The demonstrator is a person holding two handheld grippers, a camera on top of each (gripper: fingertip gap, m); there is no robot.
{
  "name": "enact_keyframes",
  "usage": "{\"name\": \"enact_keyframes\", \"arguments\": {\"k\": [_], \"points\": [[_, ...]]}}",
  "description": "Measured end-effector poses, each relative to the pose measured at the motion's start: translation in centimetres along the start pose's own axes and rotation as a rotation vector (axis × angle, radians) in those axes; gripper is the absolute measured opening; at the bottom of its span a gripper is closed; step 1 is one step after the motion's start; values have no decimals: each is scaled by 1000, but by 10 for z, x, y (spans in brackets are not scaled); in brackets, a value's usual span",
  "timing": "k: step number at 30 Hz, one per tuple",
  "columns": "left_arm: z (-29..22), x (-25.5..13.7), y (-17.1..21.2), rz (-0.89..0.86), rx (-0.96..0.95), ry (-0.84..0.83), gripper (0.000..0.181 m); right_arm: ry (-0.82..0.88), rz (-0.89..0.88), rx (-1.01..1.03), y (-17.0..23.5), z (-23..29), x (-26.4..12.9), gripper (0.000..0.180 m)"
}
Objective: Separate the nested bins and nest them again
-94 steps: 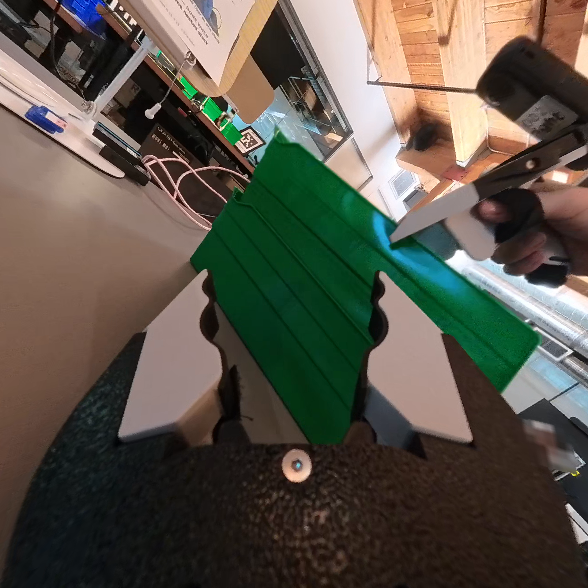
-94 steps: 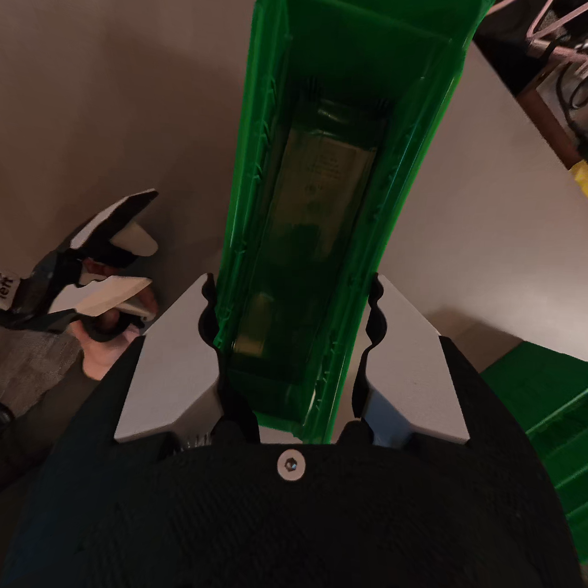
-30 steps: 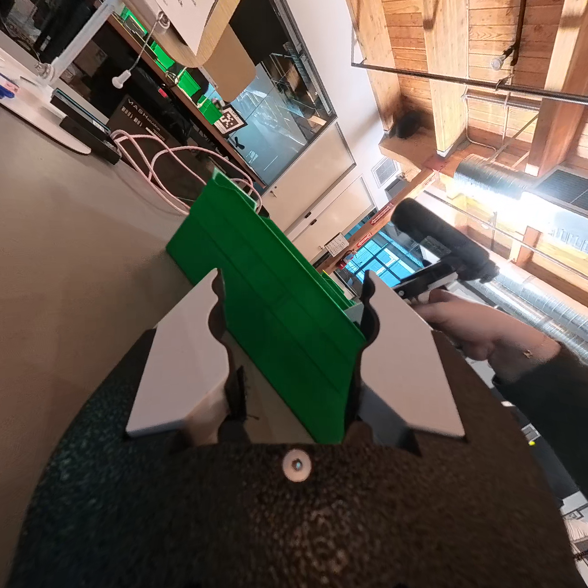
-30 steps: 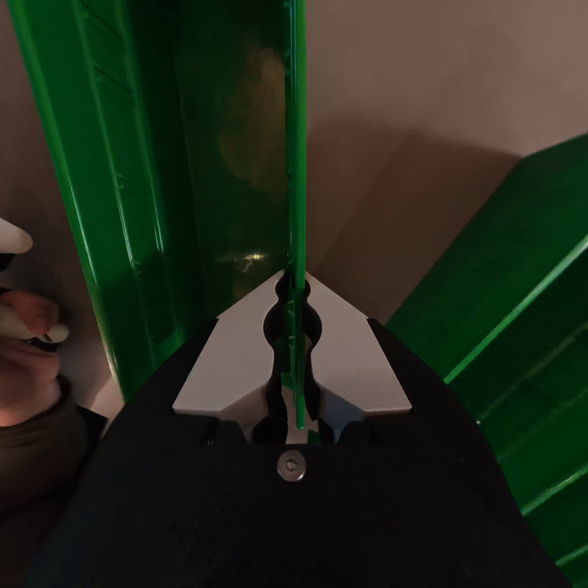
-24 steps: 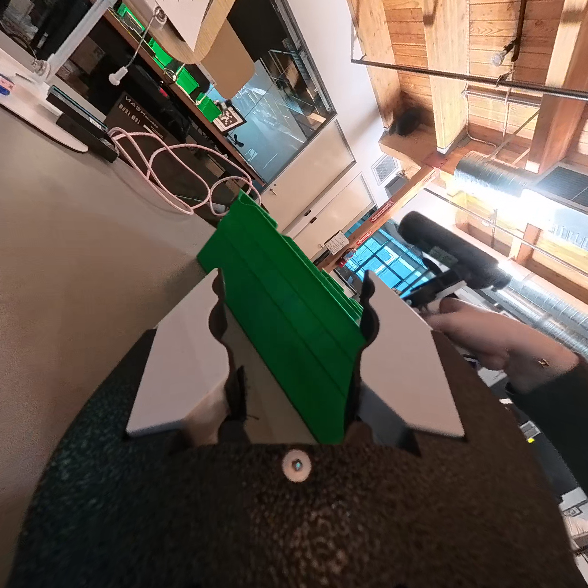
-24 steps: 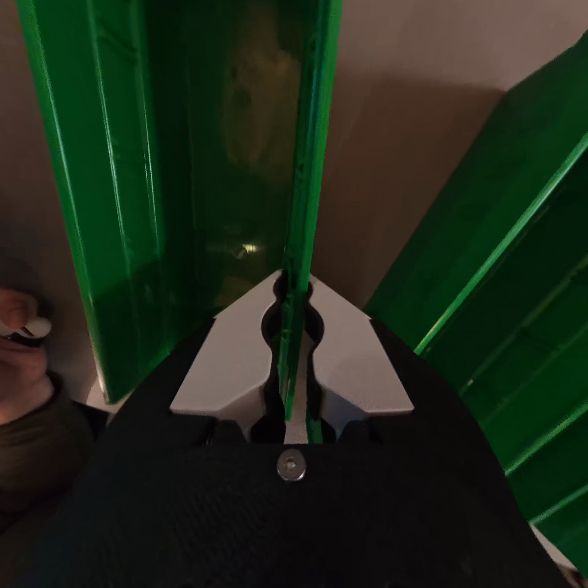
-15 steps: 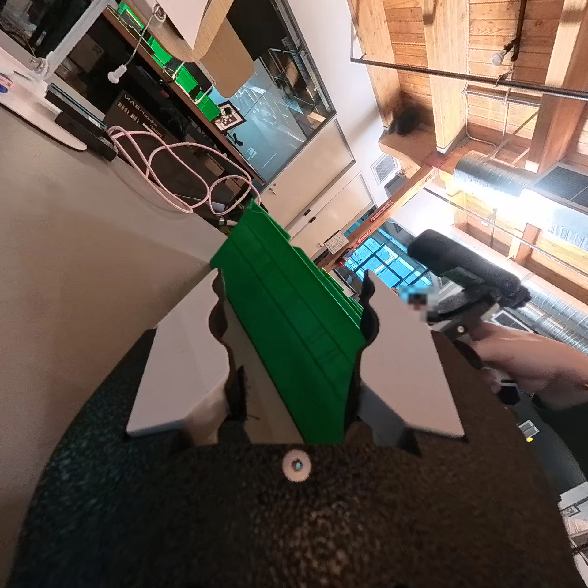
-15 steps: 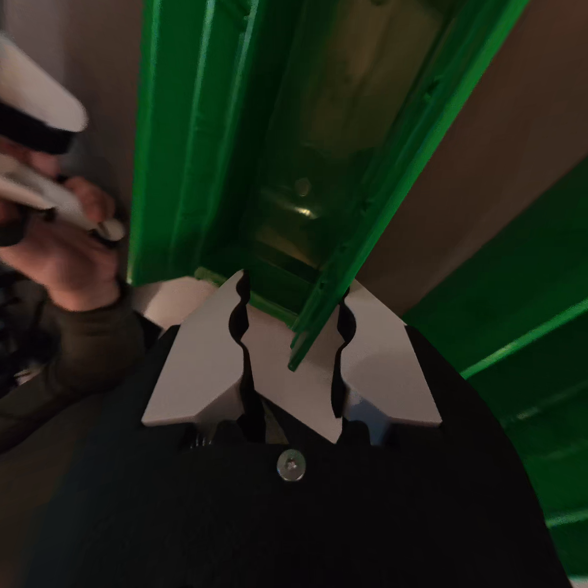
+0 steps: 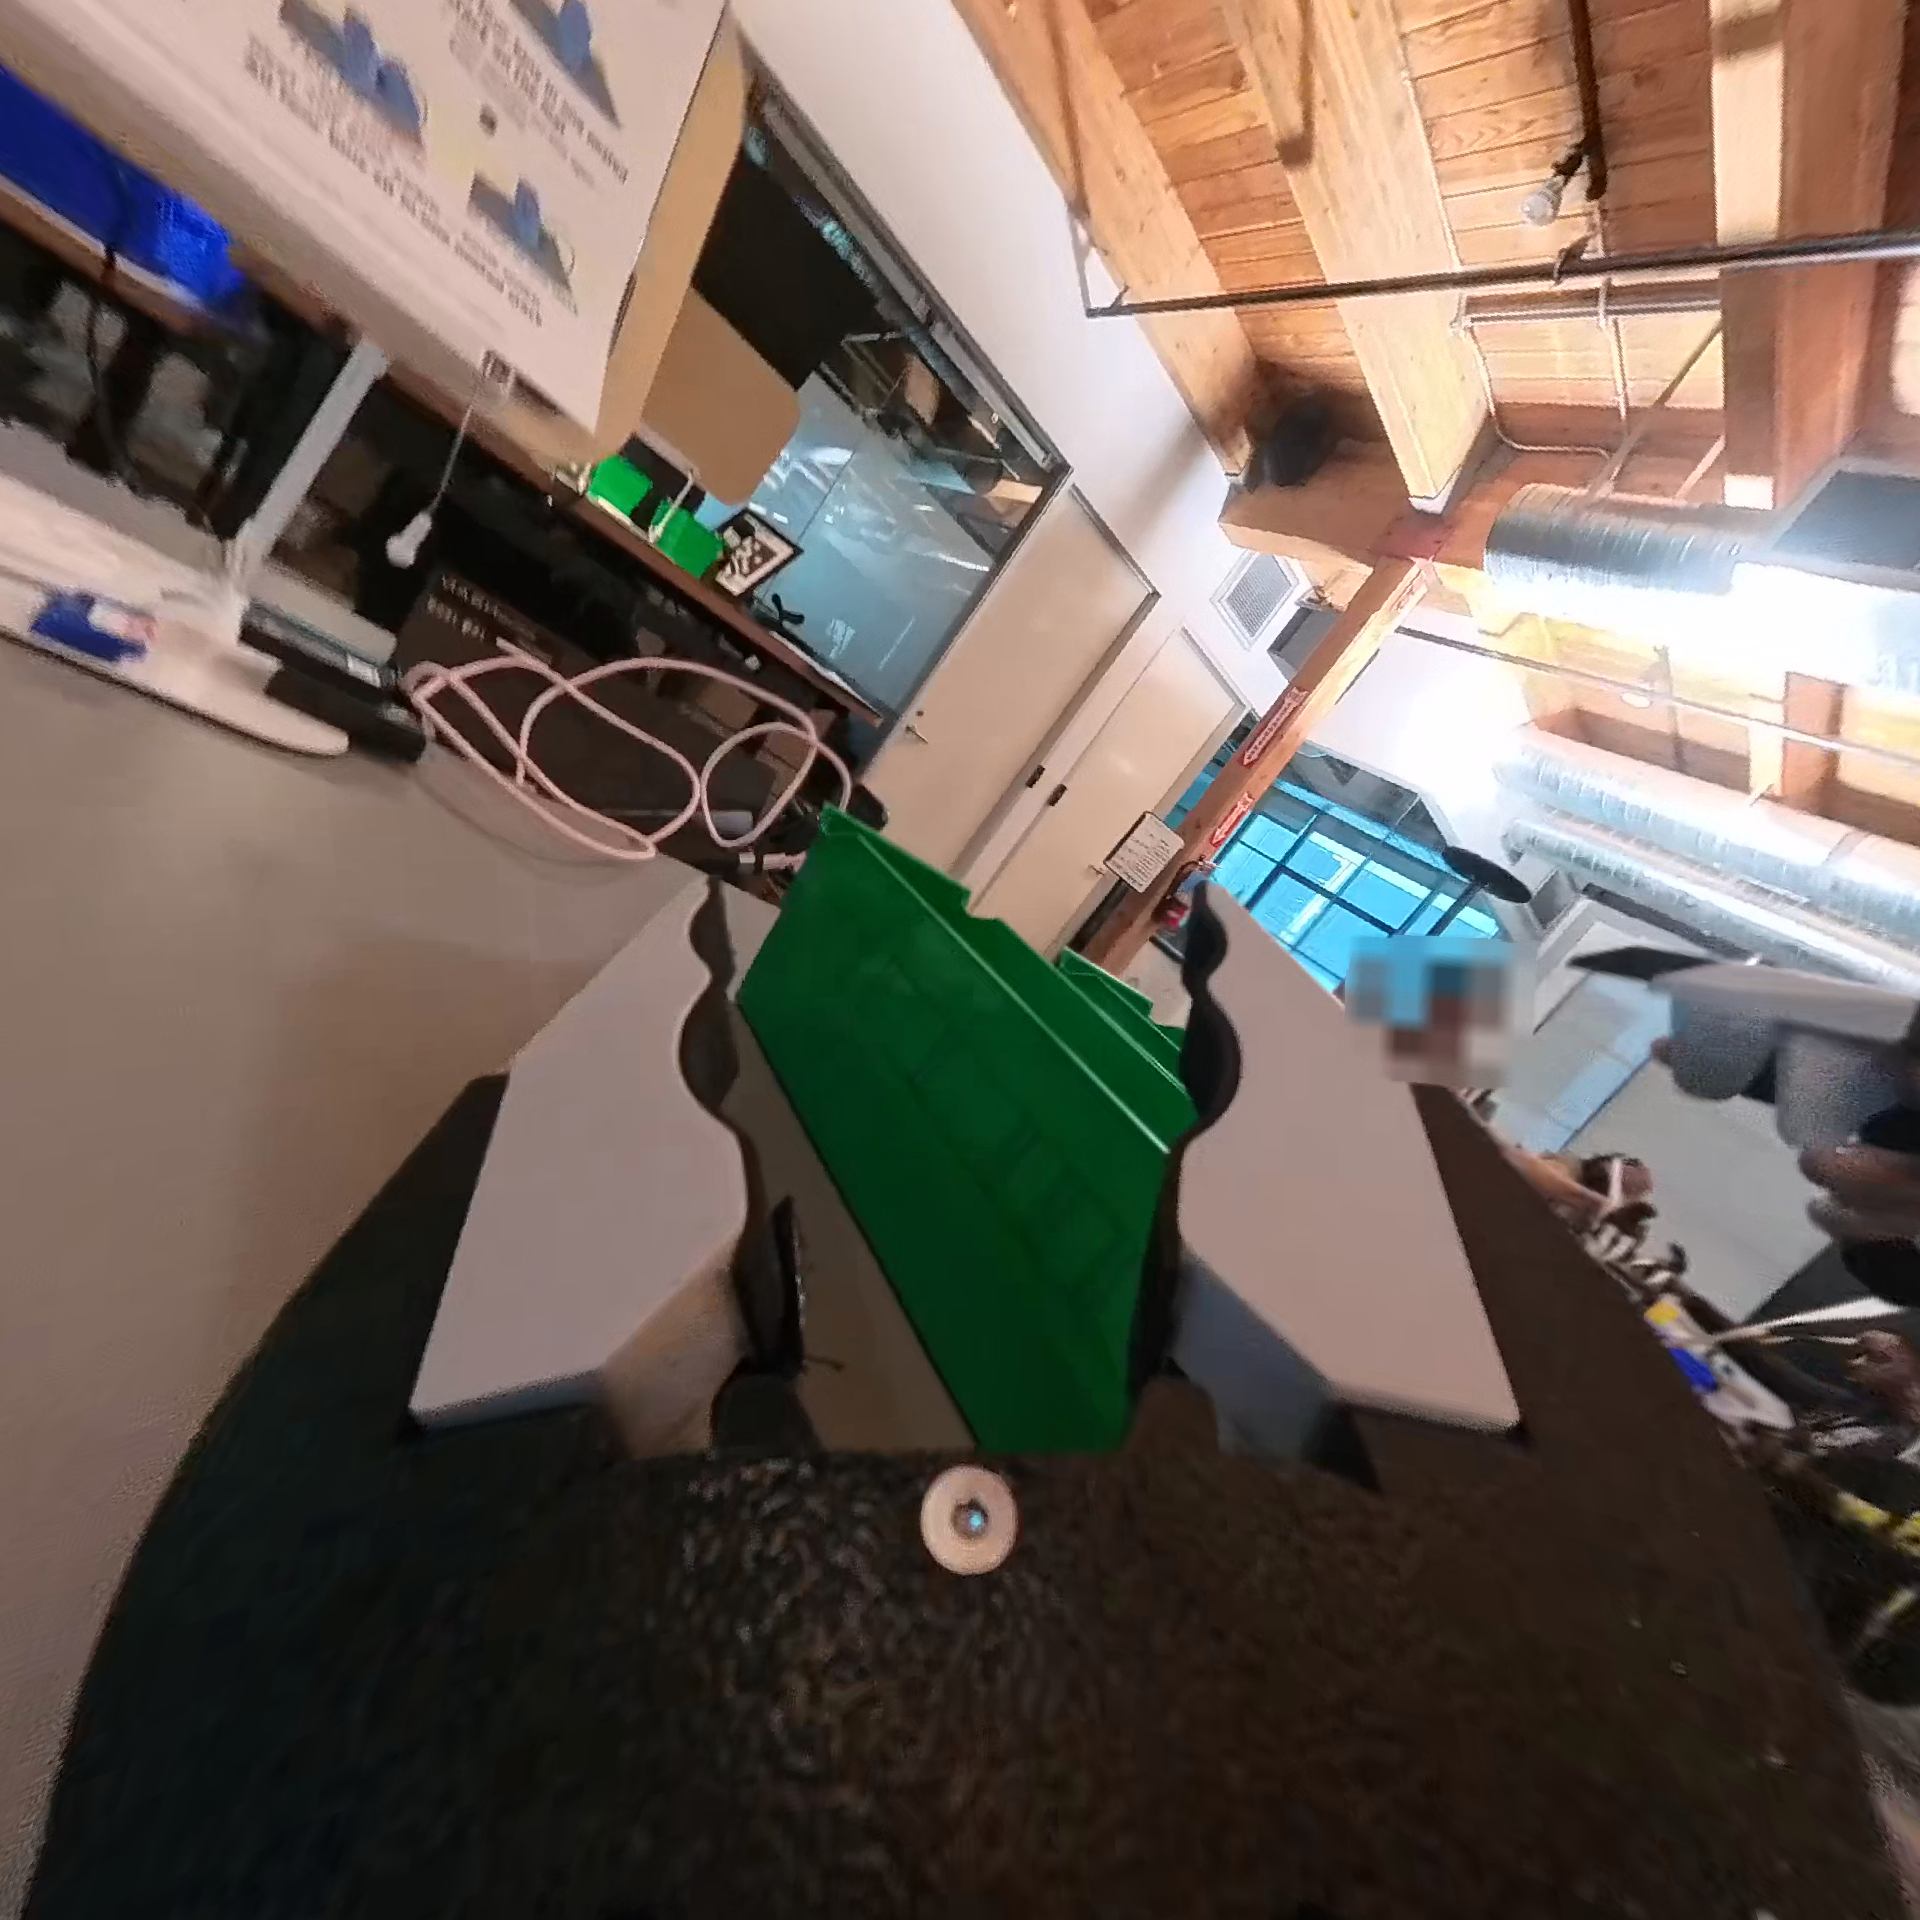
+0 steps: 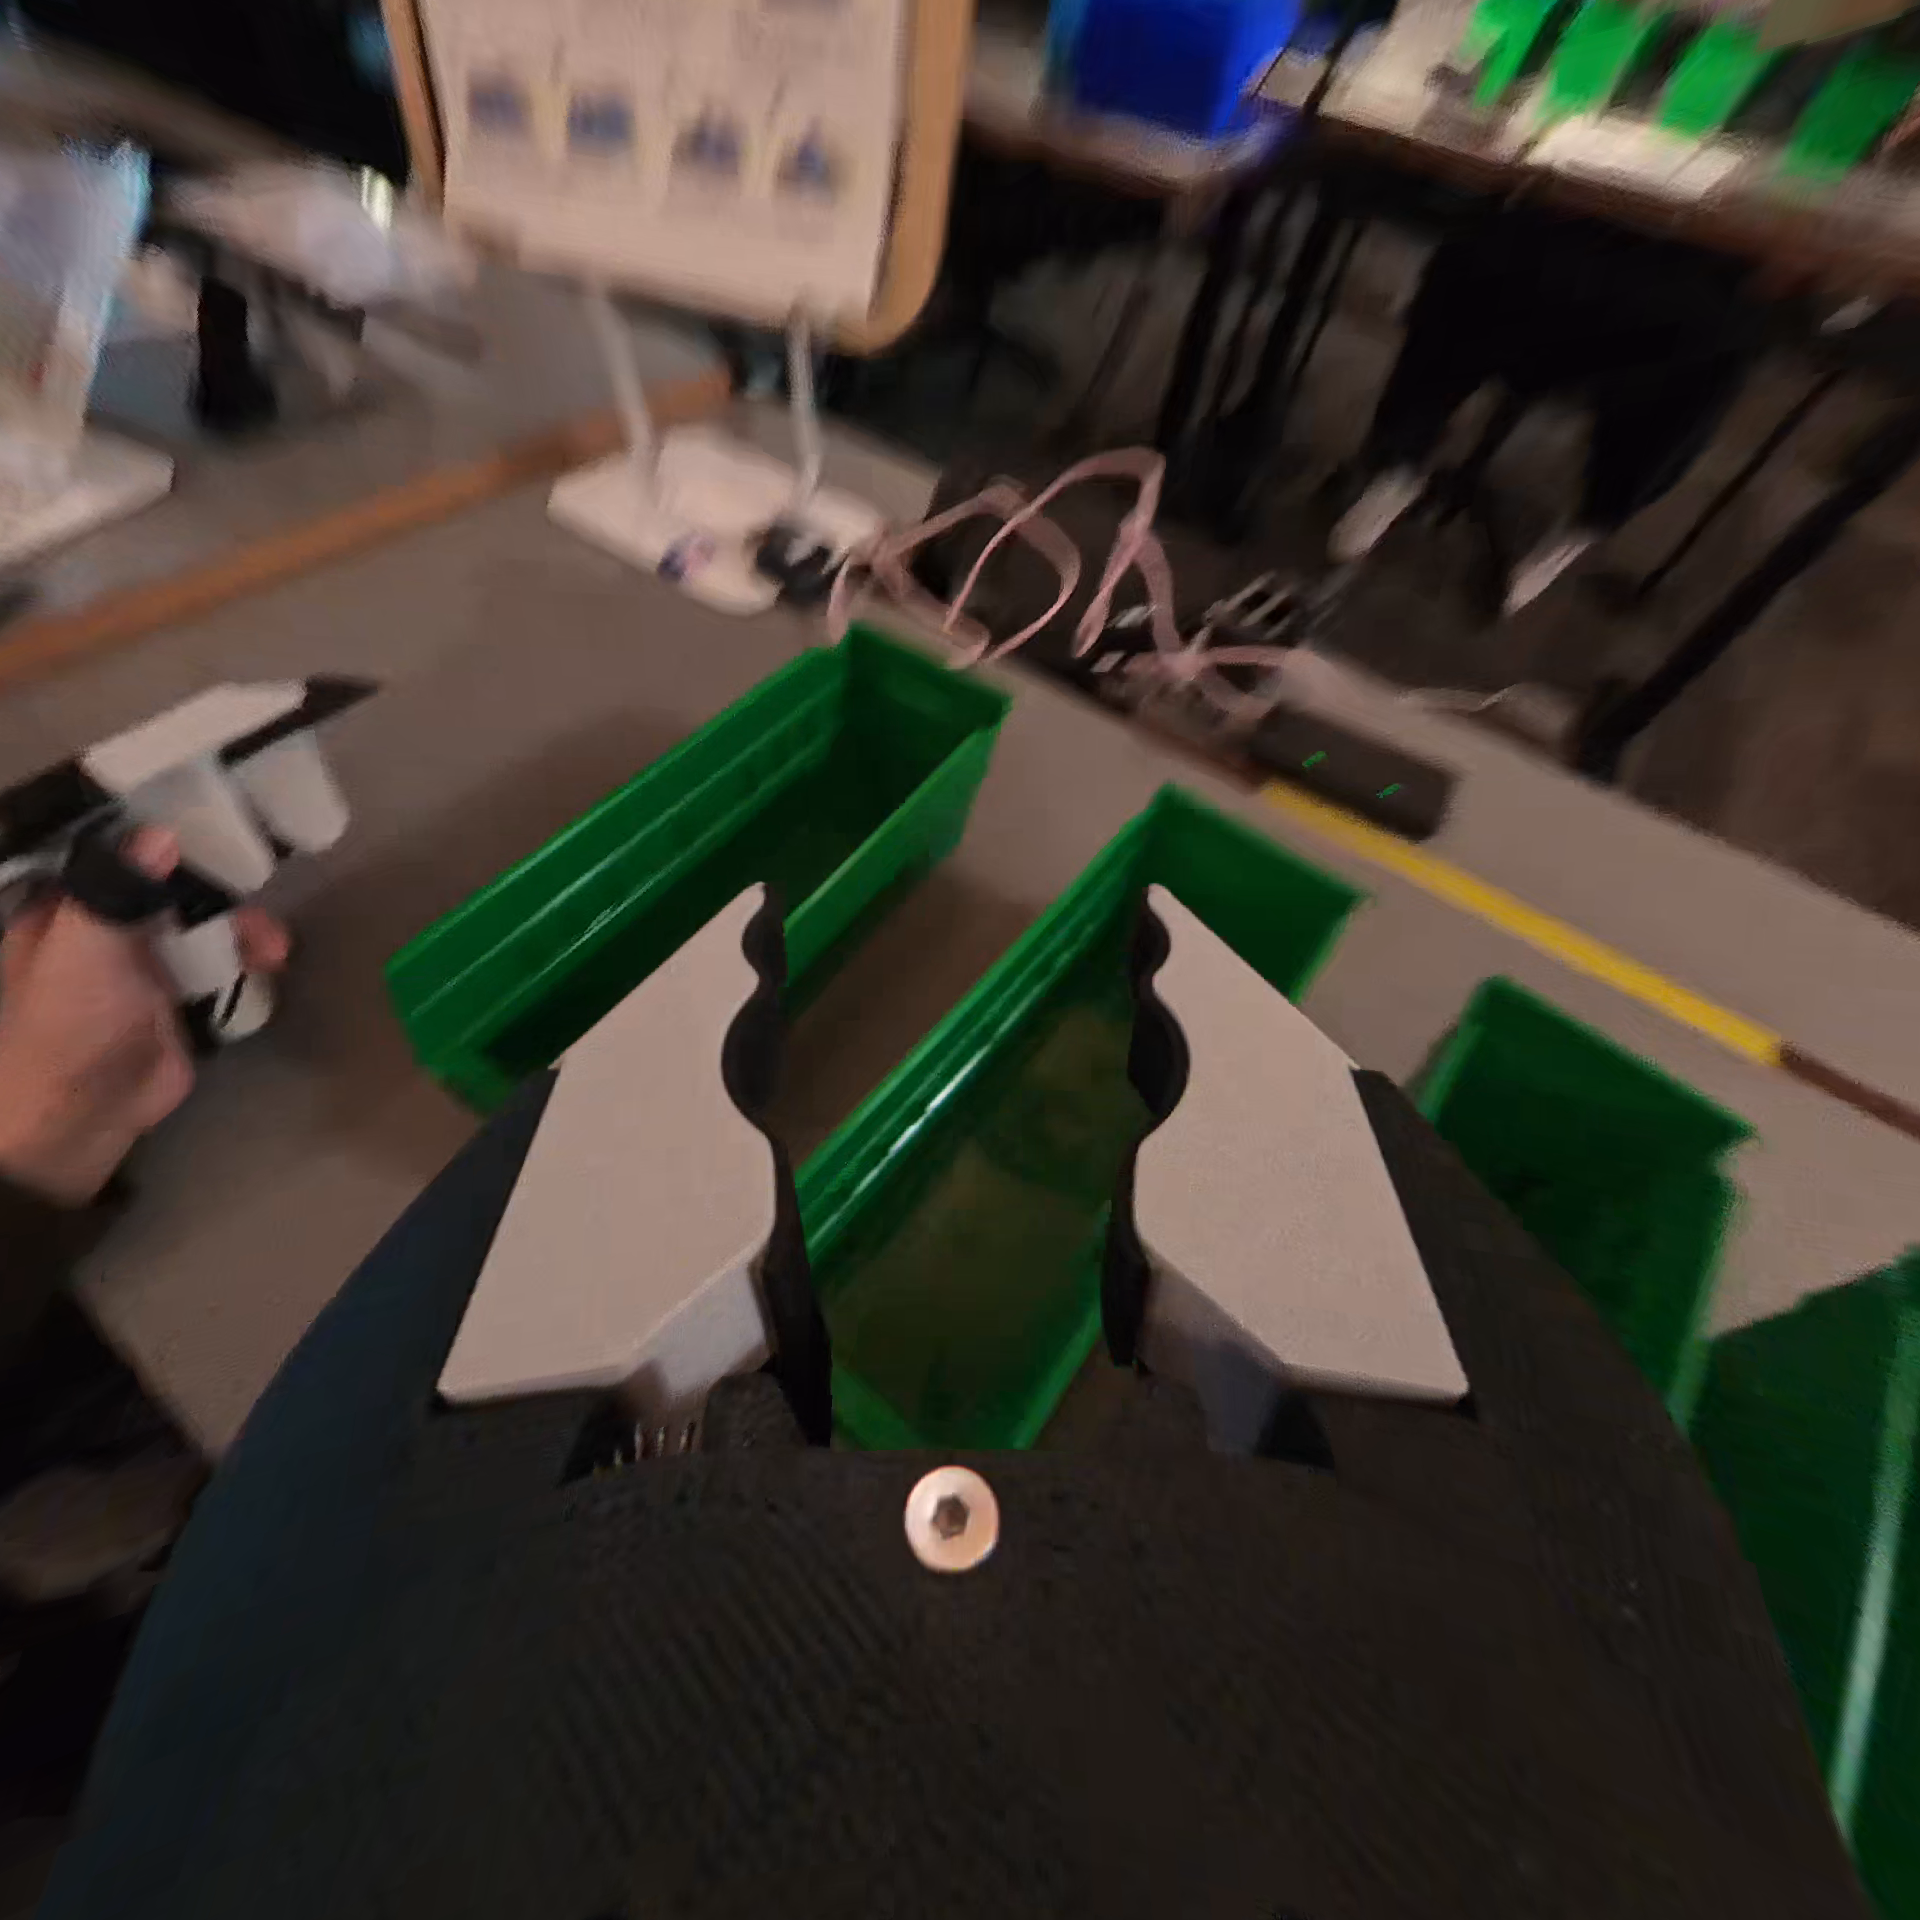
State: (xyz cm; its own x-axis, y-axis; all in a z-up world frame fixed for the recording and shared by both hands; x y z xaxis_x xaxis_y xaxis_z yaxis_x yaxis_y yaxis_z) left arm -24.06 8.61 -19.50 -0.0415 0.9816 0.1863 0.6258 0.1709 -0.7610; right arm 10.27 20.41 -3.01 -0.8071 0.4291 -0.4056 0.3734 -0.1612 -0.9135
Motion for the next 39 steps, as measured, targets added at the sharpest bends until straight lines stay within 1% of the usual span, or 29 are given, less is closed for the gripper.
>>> {"name": "enact_keyframes", "arguments": {"k": [2, 4, 6, 8, 9, 10, 13, 17, 19, 21, 22, 25, 29, 30, 34, 37, 39], "points": [[-8, -3, -7, -36, 64, 15, 82, 35, -161, 10, -1, -25, -32, 69], [-15, -6, -16, -67, 153, -4, 89, 42, -293, 29, -1, -47, -59, 80], [-26, -11, -26, -109, 255, -36, 103, 68, -384, 41, -3, -67, -80, 99], [-42, -15, -36, -160, 327, -76, 125, 113, -453, 24, -7, -82, -98, 114], [-52, -16, -40, -165, 323, -91, 136, 135, -491, 2, -9, -87, -106, 117], [-62, -17, -42, -130, 296, -95, 144, 157, -529, -24, -12, -91, -115, 118], [-100, -15, -35, 14, 256, -27, 134, 197, -635, -105, -18, -96, -138, 116], [-157, 2, 3, 214, 327, 49, 107, 237, -721, -158, -15, -101, -164, 113], [-183, 21, 27, 361, 398, 73, 93, 231, -791, -175, -11, -105, -175, 111], [-204, 46, 47, 512, 462, 82, 82, 220, -866, -181, -6, -111, -186, 106], [-213, 59, 56, 587, 475, 82, 81, 215, -896, -182, -4, -114, -190, 103], [-235, 103, 80, 759, 465, 58, 91, 210, -952, -172, 3, -129, -198, 101], [-246, 155, 117, 989, 439, -13, 152, 180, -960, -139, 6, -153, -202, 101], [-246, 167, 126, 1039, 465, -38, 159, 169, -962, -125, 7, -158, -202, 101], [-241, 205, 153, 1195, 556, -155, 159, 112, -996, -37, 13, -179, -204, 101], [-238, 221, 164, 1241, 588, -261, 159, 54, -1006, 11, 16, -187, -206, 101], [-231, 225, 170, 1285, 613, -377, 159, 27, -1016, 29, 17, -190, -207, 101]]}}
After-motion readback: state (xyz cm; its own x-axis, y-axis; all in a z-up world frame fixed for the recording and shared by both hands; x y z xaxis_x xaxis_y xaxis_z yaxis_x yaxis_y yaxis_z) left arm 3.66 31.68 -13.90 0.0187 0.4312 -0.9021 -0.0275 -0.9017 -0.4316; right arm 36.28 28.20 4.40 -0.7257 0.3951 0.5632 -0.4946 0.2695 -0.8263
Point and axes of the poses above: each gripper's, where its closed fingertips meet, x out along the fingers, y out of its underside, z = x × y across the jaws, the point moved 9 cm from there along -x, back along the fingers, and after that the axes turned 9 degrees about -y, right-handed, at the moved point
